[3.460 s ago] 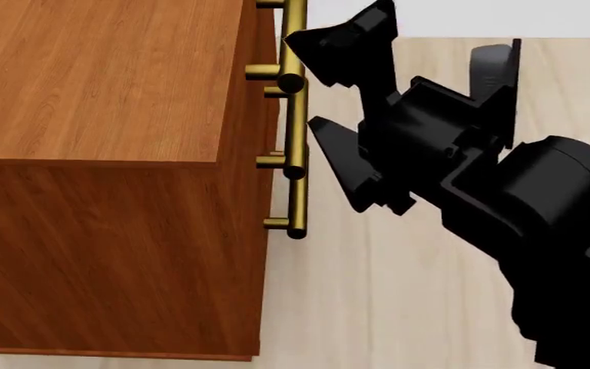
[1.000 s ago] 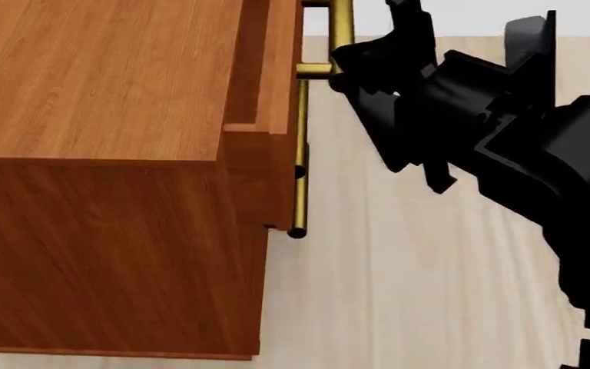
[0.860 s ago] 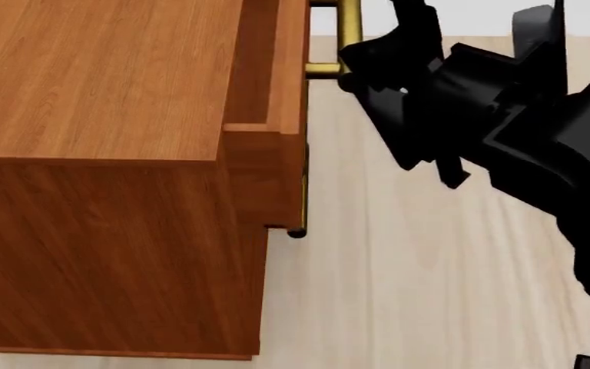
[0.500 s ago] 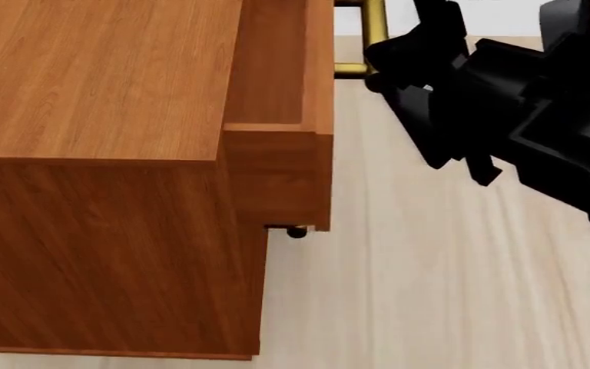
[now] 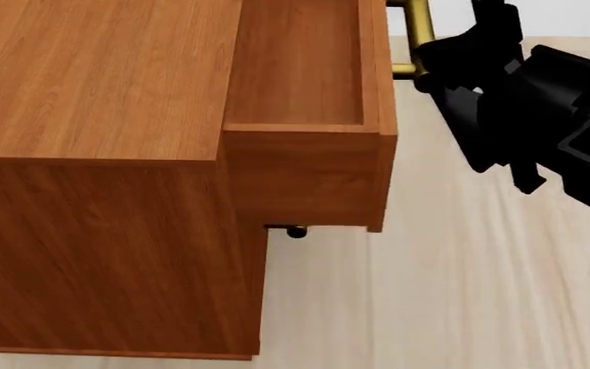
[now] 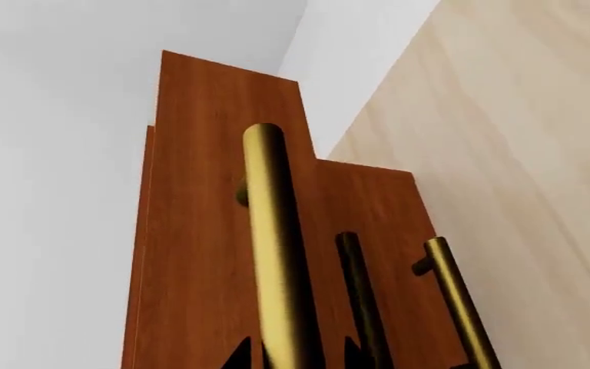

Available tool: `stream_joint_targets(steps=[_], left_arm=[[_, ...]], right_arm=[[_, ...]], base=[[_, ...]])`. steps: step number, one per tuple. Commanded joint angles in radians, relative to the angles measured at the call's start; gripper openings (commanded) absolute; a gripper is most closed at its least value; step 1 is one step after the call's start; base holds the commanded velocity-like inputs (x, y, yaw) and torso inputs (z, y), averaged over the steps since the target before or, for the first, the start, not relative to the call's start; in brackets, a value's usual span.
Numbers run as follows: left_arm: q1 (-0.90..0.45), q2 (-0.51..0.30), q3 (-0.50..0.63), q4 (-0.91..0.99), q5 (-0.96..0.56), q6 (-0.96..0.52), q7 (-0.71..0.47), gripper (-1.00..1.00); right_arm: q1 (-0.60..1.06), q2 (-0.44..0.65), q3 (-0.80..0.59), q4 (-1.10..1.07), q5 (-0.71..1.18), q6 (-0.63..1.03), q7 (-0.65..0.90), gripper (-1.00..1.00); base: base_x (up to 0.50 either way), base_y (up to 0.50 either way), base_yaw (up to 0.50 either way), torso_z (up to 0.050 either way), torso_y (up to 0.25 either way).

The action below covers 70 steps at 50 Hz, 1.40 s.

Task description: Close the bottom drawer of the cabinet and open the top drawer.

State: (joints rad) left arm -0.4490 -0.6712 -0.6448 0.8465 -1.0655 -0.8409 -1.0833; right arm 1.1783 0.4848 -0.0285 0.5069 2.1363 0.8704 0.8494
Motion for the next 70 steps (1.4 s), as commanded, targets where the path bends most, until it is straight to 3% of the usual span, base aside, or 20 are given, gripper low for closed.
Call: stream_joint_targets(steps=[1,8,10,11,16,17,35,43,46,49,52,55,59,64,66,70], left_arm=[[-0.002,-0.006,0.005,-0.002,-0.004,-0.001,-0.005,1.0],[0.041,0.019,0.005,0.003,0.04,0.03,0.031,1.0],[0.001,-0.007,0.012,-0.007,0.003,0.004,0.0,1.0],[0.068,0.033,0.006,0.005,0.067,0.051,0.051,1.0],[-0.002,-0.013,0.014,-0.007,-0.005,0.004,-0.007,1.0],[0.004,-0.009,0.013,-0.006,0.001,0.008,-0.003,1.0],[0.001,-0.015,0.01,-0.006,-0.013,0.007,-0.014,1.0],[0.006,-0.014,0.011,-0.006,-0.009,0.011,-0.011,1.0],[0.095,0.042,0.006,0.006,0.083,0.076,0.063,1.0],[0.096,0.042,0.006,0.006,0.084,0.079,0.065,1.0],[0.006,-0.017,0.015,-0.008,-0.009,0.017,-0.012,1.0],[0.098,0.041,0.007,0.006,0.082,0.084,0.063,1.0],[0.009,-0.019,0.016,-0.009,-0.011,0.023,-0.013,1.0],[0.097,0.037,0.007,0.004,0.076,0.086,0.058,1.0],[0.039,-0.003,0.012,-0.005,0.015,0.046,0.01,1.0],[0.097,0.034,0.013,0.001,0.076,0.088,0.058,1.0]], right_arm=[[0.027,0.037,0.156,-0.022,-0.042,-0.097,-0.095,-1.0],[-0.013,0.036,0.178,-0.034,-0.033,-0.111,-0.11,-1.0],[-0.023,0.034,0.183,-0.037,-0.033,-0.116,-0.116,-1.0],[-0.026,0.032,0.184,-0.033,-0.032,-0.115,-0.122,-1.0],[-0.021,0.031,0.176,-0.02,-0.041,-0.105,-0.153,-1.0],[-0.019,0.032,0.173,-0.017,-0.038,-0.099,-0.15,1.0],[-0.032,0.037,0.178,-0.028,-0.065,-0.142,-0.131,1.0],[-0.043,0.065,0.189,-0.128,-0.134,-0.195,-0.12,1.0],[0.006,0.094,0.154,-0.171,-0.139,-0.142,-0.105,1.0],[0.05,0.116,0.127,-0.208,-0.164,-0.122,-0.08,1.0],[0.113,0.134,0.085,-0.223,-0.162,-0.072,-0.051,1.0],[0.159,0.149,0.037,-0.228,-0.18,-0.023,-0.038,1.0],[0.227,0.174,-0.047,-0.246,-0.248,0.052,-0.037,1.0],[0.293,0.185,-0.132,-0.305,-0.301,0.137,-0.019,1.0],[0.311,0.186,-0.156,-0.326,-0.307,0.164,-0.011,1.0],[0.363,0.179,-0.222,-0.367,-0.332,0.225,0.031,1.0]], base=[[0.01,0.0,0.0,0.0,0.0],[0.0,0.0,0.0,0.001,0.003],[0.01,0.0,0.0,0.005,0.005],[0.0,0.0,0.0,0.0,0.0],[0.0,0.0,0.0,0.0,0.002],[0.01,0.0,0.0,0.01,0.0],[0.0,0.0,0.0,0.0,0.0],[0.0,0.0,0.0,0.0,0.0],[0.0,0.0,0.0,0.0,0.0],[0.0,0.0,0.0,0.0,0.0],[0.0,0.0,0.0,0.0,0.0],[0.0,0.0,0.0,0.0,0.0],[0.0,0.0,0.0,0.0,0.0],[0.0,0.0,0.0,0.0,0.0],[0.0,0.0,0.0,0.0,0.0],[0.0,0.0,0.0,0.0,0.0]])
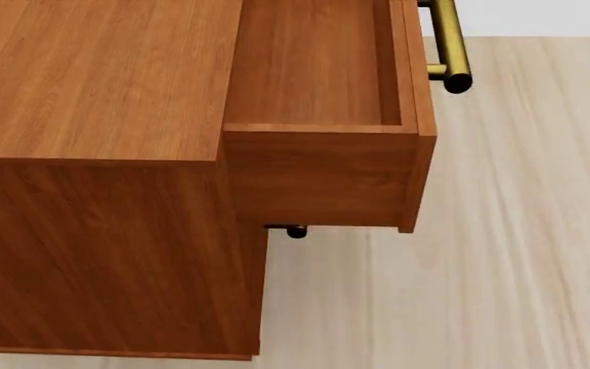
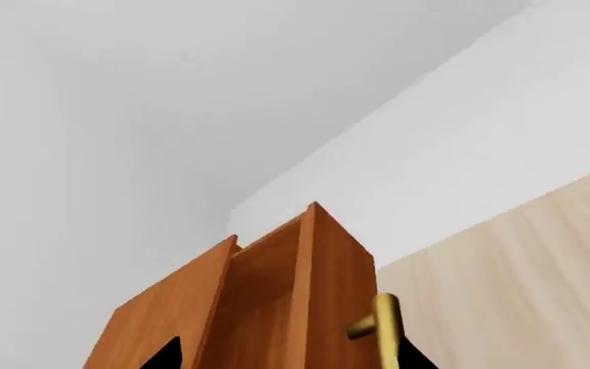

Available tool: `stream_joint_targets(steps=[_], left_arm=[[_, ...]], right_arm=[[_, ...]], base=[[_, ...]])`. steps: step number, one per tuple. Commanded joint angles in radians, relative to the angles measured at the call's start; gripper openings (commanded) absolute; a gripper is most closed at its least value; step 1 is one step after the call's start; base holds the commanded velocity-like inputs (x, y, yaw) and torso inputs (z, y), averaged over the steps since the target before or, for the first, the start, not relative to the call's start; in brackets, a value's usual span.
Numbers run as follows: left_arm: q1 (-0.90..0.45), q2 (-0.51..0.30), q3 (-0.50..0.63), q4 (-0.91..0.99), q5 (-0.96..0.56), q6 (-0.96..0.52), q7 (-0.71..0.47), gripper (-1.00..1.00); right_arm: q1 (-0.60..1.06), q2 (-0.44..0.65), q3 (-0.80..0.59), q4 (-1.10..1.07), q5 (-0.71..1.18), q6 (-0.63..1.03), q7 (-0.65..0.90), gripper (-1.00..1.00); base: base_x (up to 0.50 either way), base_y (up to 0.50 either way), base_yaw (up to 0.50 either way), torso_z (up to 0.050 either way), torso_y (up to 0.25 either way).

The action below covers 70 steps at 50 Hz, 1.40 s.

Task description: Close the bottom drawer of the cabinet and open the top drawer.

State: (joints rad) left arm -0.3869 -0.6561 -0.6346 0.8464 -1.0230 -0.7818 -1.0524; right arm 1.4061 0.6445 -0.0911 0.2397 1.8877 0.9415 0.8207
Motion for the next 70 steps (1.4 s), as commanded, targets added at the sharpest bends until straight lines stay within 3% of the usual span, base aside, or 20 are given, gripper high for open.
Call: stream_joint_targets(steps=[1,6,11,17,20,22,23,25,31,32,46,48,49,51,53,60,61,62,67,70], left_arm=[[-0.032,-0.028,0.008,-0.011,-0.038,-0.017,-0.029,1.0],[0.044,0.02,0.002,0.001,0.035,0.038,0.031,1.0],[0.042,0.017,0.001,0.0,0.029,0.038,0.027,1.0],[-0.043,-0.042,0.012,-0.015,-0.06,-0.018,-0.046,1.0],[0.044,0.014,0.005,-0.002,0.028,0.044,0.026,1.0],[0.034,0.006,0.005,-0.004,0.016,0.036,0.017,1.0],[-0.029,-0.039,0.011,-0.014,-0.053,-0.006,-0.038,1.0],[0.047,0.011,0.004,-0.002,0.023,0.047,0.024,1.0],[0.053,0.014,0.001,-0.002,0.026,0.052,0.027,1.0],[0.009,-0.018,0.004,-0.009,-0.022,0.021,-0.012,1.0],[0.058,0.011,0.0,-0.003,0.023,0.058,0.026,1.0],[0.0,-0.028,0.008,-0.014,-0.033,0.02,-0.022,1.0],[0.048,0.003,0.002,-0.005,0.013,0.053,0.016,1.0],[-0.015,-0.041,0.011,-0.016,-0.051,0.012,-0.036,1.0],[0.062,0.011,0.002,-0.005,0.026,0.067,0.028,1.0],[0.046,-0.002,0.004,-0.007,0.007,0.057,0.013,1.0],[-0.004,-0.038,0.01,-0.015,-0.046,0.023,-0.032,1.0],[0.054,0.001,0.003,-0.005,0.011,0.063,0.016,1.0],[0.061,0.004,0.005,-0.005,0.018,0.068,0.021,1.0],[-0.017,-0.053,0.015,-0.016,-0.066,0.016,-0.051,1.0]], right_arm=[[0.145,0.018,-0.17,-0.107,-0.095,0.163,0.059,1.0],[0.197,-0.003,-0.232,-0.109,-0.103,0.226,0.07,1.0],[0.234,-0.027,-0.261,-0.089,-0.091,0.258,0.061,1.0],[0.298,-0.067,-0.3,-0.055,-0.103,0.29,0.034,1.0],[0.314,-0.077,-0.312,-0.055,-0.11,0.298,0.025,1.0],[0.326,-0.088,-0.32,-0.05,-0.106,0.304,0.027,1.0],[0.336,-0.091,-0.33,-0.053,-0.125,0.311,0.01,1.0],[0.345,-0.1,-0.339,-0.046,-0.125,0.318,0.005,1.0],[0.358,-0.119,-0.381,-0.039,-0.14,0.351,-0.007,1.0],[0.356,-0.12,-0.386,-0.037,-0.144,0.354,-0.009,1.0],[0.335,-0.132,-0.458,0.012,-0.189,0.388,-0.047,1.0],[0.333,-0.134,-0.467,0.016,-0.193,0.393,-0.053,1.0],[0.33,-0.135,-0.469,0.018,-0.194,0.392,-0.056,1.0],[0.325,-0.135,-0.476,0.019,-0.208,0.388,-0.064,1.0],[0.303,-0.135,-0.487,0.027,-0.222,0.382,-0.075,1.0],[0.243,-0.129,-0.493,0.043,-0.205,0.373,-0.067,1.0],[0.238,-0.128,-0.493,0.046,-0.2,0.372,-0.064,1.0],[0.227,-0.127,-0.489,0.055,-0.189,0.368,-0.058,1.0],[0.189,-0.116,-0.489,0.098,-0.2,0.336,-0.045,1.0],[0.162,-0.104,-0.502,0.142,-0.23,0.319,-0.044,1.0]], base=[[0.0,0.0,0.0,0.0,0.0],[0.0,0.0,0.0,0.0,0.0],[0.0,0.0,0.0,0.0,0.0],[0.0,0.0,0.0,0.0,0.0],[0.0,0.0,0.0,0.0,0.0],[0.0,0.0,0.0,0.0,0.0],[0.0,0.0,0.0,0.0,0.0],[0.0,0.0,0.0,0.0,0.0],[0.0,0.0,0.0,0.0,0.0],[0.0,0.0,0.0,0.0,0.0],[0.0,0.0,0.0,0.0,0.0],[0.0,0.0,0.0,0.0,0.0],[0.0,0.0,0.0,0.0,0.0],[0.0,0.0,0.0,0.0,0.0],[0.0,0.0,0.0,0.0,0.0],[0.0,0.0,0.0,0.0,0.0],[0.0,0.0,0.0,0.0,0.0],[0.0,0.0,0.0,0.0,0.0],[0.0,0.0,0.0,0.0,0.0],[0.0,0.0,0.0,0.0,0.0]])
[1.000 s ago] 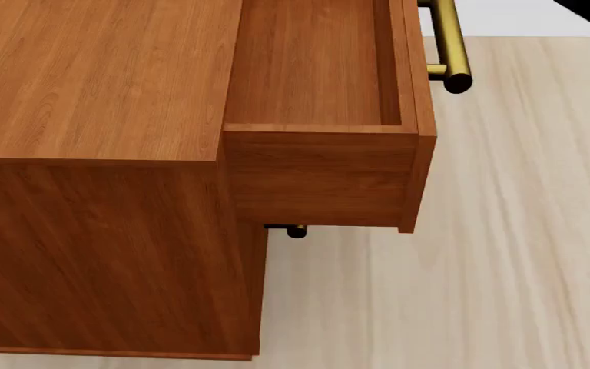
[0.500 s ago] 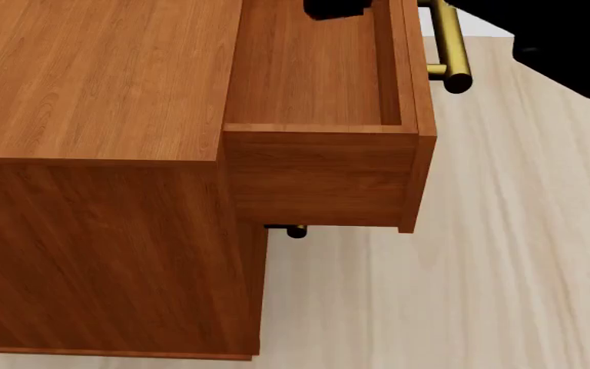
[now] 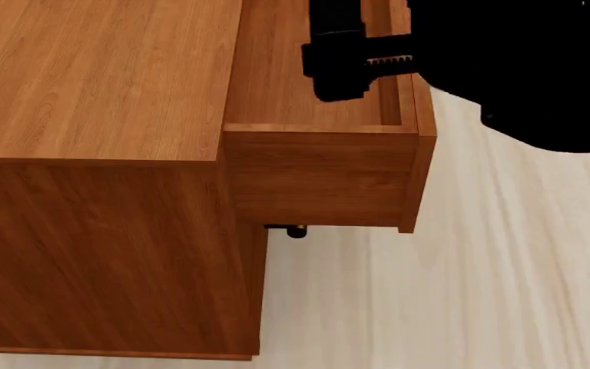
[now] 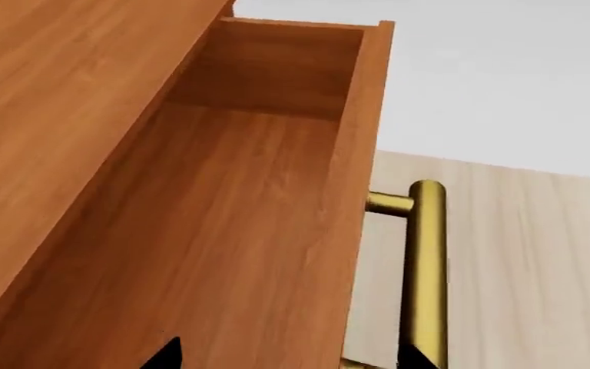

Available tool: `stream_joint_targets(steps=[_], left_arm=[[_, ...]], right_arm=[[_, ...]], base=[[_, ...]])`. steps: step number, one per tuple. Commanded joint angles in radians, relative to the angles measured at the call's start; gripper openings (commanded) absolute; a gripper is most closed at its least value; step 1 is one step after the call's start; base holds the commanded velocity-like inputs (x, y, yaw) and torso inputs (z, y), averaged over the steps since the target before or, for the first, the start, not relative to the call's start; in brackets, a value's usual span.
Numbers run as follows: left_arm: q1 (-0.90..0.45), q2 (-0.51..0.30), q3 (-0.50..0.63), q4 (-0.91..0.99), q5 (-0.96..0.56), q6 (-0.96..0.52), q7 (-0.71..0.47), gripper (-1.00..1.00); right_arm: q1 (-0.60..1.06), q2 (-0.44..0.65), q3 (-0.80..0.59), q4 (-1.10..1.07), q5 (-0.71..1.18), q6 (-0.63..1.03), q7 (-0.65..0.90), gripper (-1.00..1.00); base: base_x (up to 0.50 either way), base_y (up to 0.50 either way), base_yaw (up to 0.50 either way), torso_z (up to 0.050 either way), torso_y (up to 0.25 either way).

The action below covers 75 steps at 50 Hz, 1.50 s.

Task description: Close the bottom drawer of the cabinet and open the top drawer.

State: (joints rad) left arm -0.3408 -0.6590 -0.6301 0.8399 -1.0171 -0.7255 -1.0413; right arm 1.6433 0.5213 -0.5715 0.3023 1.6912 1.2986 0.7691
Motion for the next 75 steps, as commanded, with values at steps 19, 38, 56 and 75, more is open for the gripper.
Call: stream_joint_targets(steps=[19,38,56,75], left_arm=[[-0.04,-0.043,0.01,-0.01,-0.059,-0.017,-0.048,1.0],[0.025,-0.001,0.007,-0.001,0.003,0.032,0.005,1.0],[0.026,-0.006,0.01,0.001,0.002,0.034,0.001,1.0],[0.027,-0.005,0.008,-0.001,-0.001,0.04,0.002,1.0]], right_arm=[[-0.1,0.121,-0.103,0.161,-0.148,-0.015,0.056,1.0],[0.004,0.223,-0.189,0.264,-0.27,0.048,0.071,1.0],[0.104,0.245,-0.371,0.384,-0.461,0.111,-0.022,1.0],[0.227,0.288,-0.412,0.464,-0.537,0.11,-0.057,1.0]], base=[[0.0,0.0,0.0,0.0,-0.005],[0.0,0.0,0.0,0.0,-0.007],[0.0,0.0,0.0,0.0,0.0],[0.0,0.0,-0.01,0.0,-0.001]])
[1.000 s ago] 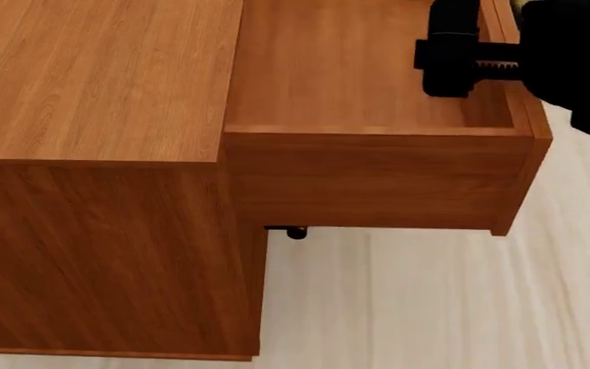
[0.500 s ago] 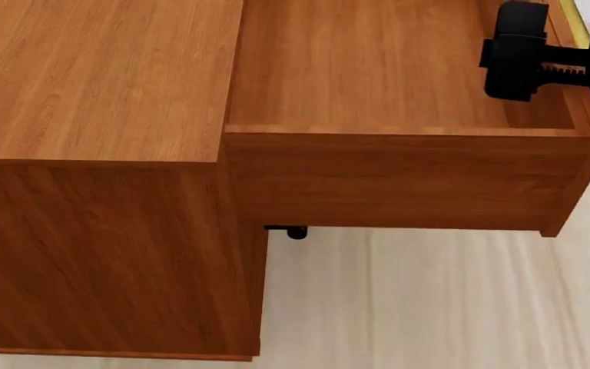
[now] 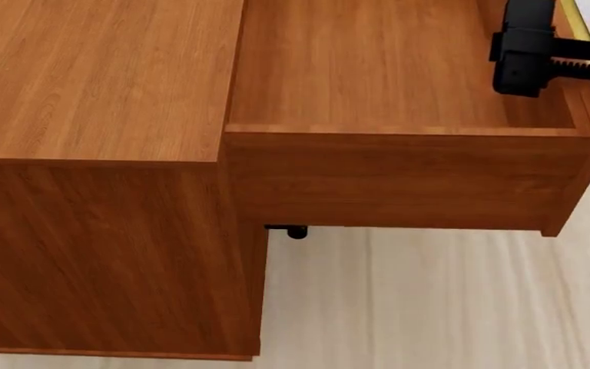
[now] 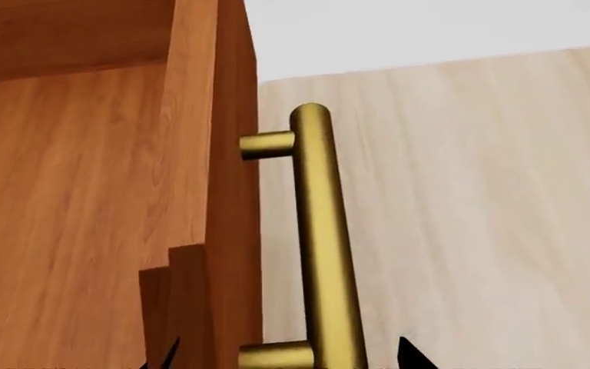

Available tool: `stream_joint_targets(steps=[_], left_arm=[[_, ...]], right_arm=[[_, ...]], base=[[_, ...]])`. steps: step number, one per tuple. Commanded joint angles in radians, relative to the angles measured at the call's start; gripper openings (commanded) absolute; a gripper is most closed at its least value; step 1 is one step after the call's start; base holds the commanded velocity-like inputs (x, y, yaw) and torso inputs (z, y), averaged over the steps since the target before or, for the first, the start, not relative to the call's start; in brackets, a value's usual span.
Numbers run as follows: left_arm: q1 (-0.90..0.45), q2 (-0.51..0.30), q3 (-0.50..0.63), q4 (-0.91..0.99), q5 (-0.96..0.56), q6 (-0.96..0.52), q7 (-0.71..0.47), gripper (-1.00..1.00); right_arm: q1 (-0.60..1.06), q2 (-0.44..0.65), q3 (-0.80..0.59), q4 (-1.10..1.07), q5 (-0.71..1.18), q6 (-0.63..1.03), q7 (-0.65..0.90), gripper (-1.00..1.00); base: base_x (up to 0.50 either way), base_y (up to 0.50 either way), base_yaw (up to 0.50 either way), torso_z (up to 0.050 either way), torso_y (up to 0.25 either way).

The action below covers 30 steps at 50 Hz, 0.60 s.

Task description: Close the bottom drawer of the cabinet and open the top drawer.

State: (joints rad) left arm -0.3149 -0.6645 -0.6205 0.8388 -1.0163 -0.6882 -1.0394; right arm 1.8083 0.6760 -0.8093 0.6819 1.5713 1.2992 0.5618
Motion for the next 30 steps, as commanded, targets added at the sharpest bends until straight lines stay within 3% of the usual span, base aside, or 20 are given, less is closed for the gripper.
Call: stream_joint_targets(steps=[1,7,12,14,16,20,22,23,24,30], left_arm=[[0.003,0.002,-0.001,0.001,0.0,0.005,0.002,1.0],[0.003,0.0,0.002,-0.001,0.001,0.003,0.001,1.0],[-0.001,-0.004,0.007,-0.004,0.0,-0.001,-0.003,1.0],[-0.054,-0.043,0.019,-0.012,-0.05,-0.038,-0.047,1.0],[-0.005,-0.01,0.016,-0.005,0.0,-0.005,-0.008,1.0],[0.005,-0.006,0.013,-0.003,0.006,-0.001,-0.002,1.0],[-0.051,-0.046,0.02,-0.012,-0.051,-0.037,-0.049,1.0],[-0.008,-0.017,0.017,-0.005,-0.007,-0.009,-0.014,1.0],[-0.045,-0.043,0.024,-0.014,-0.041,-0.032,-0.042,1.0],[-0.002,-0.016,0.022,-0.006,0.001,-0.004,-0.008,1.0]], right_arm=[[0.067,0.137,-0.156,0.077,-0.402,0.11,0.158,1.0],[0.101,0.156,-0.023,-0.014,-0.241,0.143,0.172,1.0],[0.053,0.19,0.157,-0.195,0.108,0.212,0.447,1.0],[0.051,0.195,0.168,-0.228,0.173,0.218,0.507,1.0],[0.071,0.195,0.183,-0.232,0.256,0.214,0.571,1.0],[0.119,0.194,0.181,-0.255,0.38,0.211,0.663,1.0],[0.139,0.195,0.17,-0.272,0.417,0.215,0.692,1.0],[0.143,0.197,0.166,-0.277,0.432,0.213,0.703,1.0],[0.145,0.201,0.167,-0.286,0.456,0.204,0.716,1.0],[0.163,0.238,0.148,-0.388,0.618,0.146,0.832,1.0]], base=[[0.0,0.0,-0.01,0.0,0.0],[0.0,0.0,-0.01,0.0,0.005],[0.0,0.0,-0.01,0.0,0.005],[0.0,0.0,-0.01,0.0,0.005],[0.0,0.0,-0.01,0.0,0.006],[0.0,0.0,-0.01,0.0,0.003],[0.0,0.0,0.0,0.0,0.0],[0.0,0.0,0.0,0.0,0.0],[0.0,0.0,0.0,0.0,0.0],[0.0,0.0,0.0,0.0,0.0]])
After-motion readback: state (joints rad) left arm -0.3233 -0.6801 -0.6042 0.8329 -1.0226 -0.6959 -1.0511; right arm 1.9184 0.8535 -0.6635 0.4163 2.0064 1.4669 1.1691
